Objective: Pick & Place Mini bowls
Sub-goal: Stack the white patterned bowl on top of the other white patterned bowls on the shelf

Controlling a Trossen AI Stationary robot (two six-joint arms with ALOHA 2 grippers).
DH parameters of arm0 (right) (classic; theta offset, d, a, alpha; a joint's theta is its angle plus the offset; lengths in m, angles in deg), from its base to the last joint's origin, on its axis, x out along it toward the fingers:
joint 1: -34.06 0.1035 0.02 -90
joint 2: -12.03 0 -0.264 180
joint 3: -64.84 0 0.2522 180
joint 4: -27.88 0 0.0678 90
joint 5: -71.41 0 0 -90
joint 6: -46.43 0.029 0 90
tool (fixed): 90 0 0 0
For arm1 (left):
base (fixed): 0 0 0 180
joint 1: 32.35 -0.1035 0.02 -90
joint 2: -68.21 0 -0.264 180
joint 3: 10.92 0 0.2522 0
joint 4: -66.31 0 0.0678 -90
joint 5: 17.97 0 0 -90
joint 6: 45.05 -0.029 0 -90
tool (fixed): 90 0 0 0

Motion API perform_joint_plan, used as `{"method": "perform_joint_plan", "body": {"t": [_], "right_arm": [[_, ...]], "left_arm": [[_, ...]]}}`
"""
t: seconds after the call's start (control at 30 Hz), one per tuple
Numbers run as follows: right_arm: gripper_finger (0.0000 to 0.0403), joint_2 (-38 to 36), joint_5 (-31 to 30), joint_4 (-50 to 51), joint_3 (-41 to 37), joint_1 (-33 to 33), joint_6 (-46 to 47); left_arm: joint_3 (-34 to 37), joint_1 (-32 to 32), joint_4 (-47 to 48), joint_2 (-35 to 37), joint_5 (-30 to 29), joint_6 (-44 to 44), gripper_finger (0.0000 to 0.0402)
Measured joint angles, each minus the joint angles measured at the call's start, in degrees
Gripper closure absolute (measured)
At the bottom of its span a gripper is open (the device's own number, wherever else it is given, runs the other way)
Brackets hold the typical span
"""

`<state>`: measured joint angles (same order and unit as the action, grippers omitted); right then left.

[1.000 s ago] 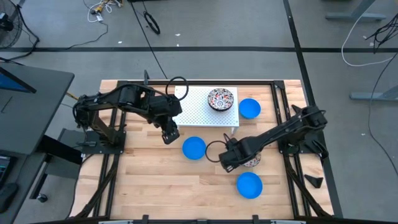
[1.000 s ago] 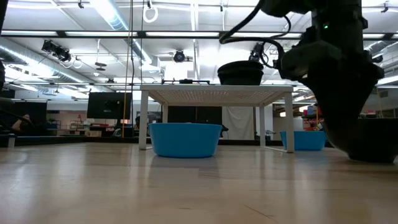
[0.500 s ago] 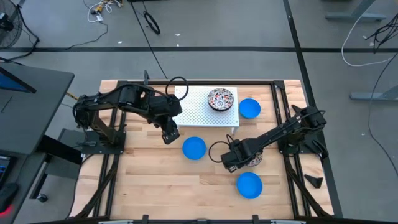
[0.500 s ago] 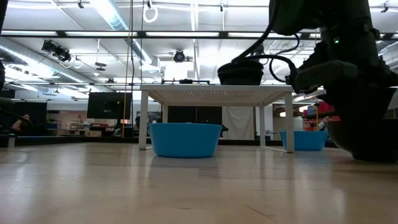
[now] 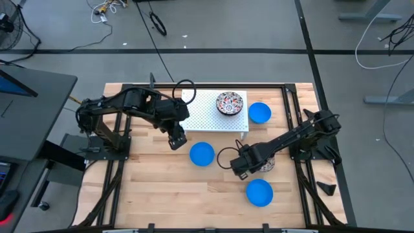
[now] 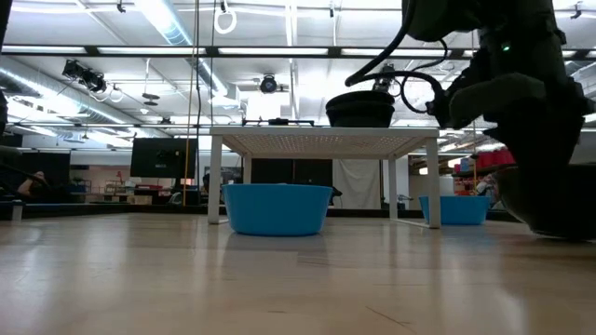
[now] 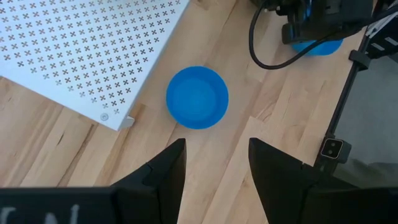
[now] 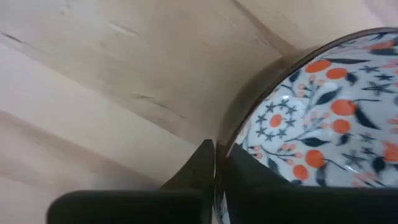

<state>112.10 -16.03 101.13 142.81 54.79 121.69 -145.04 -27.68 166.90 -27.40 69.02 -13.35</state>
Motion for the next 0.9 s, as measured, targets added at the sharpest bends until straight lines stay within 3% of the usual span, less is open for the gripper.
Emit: {"method": "perform_joint_plan", "body": {"t": [0.9], "right_arm": [[0.0388,-0.3,2.5,15.0,10.8,0.0,-16.4]], "left_arm": [[0.0,0.0,0.0,0.0,-0.4,-1.6,0.0223]]}}
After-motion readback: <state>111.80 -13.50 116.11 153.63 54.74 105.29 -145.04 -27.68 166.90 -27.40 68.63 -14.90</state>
